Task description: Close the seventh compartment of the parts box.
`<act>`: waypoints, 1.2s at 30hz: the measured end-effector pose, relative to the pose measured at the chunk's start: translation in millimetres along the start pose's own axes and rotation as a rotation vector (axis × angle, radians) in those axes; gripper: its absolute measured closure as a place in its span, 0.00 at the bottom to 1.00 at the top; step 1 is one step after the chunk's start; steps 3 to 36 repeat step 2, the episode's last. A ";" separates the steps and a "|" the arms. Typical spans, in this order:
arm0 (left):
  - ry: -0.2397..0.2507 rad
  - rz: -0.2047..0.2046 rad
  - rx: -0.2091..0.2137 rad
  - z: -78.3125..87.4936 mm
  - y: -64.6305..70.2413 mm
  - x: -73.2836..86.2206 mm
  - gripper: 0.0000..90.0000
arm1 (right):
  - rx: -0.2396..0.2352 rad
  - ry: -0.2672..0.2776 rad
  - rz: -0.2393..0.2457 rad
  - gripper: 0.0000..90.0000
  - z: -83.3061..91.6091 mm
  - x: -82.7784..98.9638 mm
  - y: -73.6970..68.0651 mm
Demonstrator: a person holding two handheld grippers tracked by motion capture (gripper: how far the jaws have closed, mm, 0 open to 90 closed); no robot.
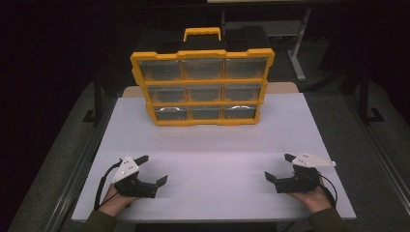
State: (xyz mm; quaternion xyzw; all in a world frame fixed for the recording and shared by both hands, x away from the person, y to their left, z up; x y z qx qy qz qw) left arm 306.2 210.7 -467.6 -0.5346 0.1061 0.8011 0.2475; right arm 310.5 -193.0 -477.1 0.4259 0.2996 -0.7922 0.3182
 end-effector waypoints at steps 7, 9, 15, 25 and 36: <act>-0.002 -0.004 -0.002 -0.4 -0.3 0.2 0.00 | -0.001 -0.001 0.002 0.01 -0.2 0.1 -0.1; -0.002 -0.004 -0.002 -0.4 -0.3 0.2 0.00 | -0.001 -0.001 0.002 0.01 -0.2 0.1 -0.1; -0.002 -0.004 -0.002 -0.4 -0.3 0.2 0.00 | -0.001 -0.001 0.002 0.01 -0.2 0.1 -0.1; -0.002 -0.004 -0.002 -0.4 -0.3 0.2 0.00 | -0.001 -0.001 0.002 0.01 -0.2 0.1 -0.1; -0.002 -0.004 -0.002 -0.4 -0.3 0.2 0.00 | -0.001 -0.001 0.002 0.01 -0.2 0.1 -0.1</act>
Point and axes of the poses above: each handheld gripper's, and its own axes: z roughly backward along the jaws, x roughly out of its underside, y roughly to its right, the point moved 8 cm from there along -z, roughly forward along the jaws, and after that the axes turned 15 degrees about -x, right-handed, at the moved point
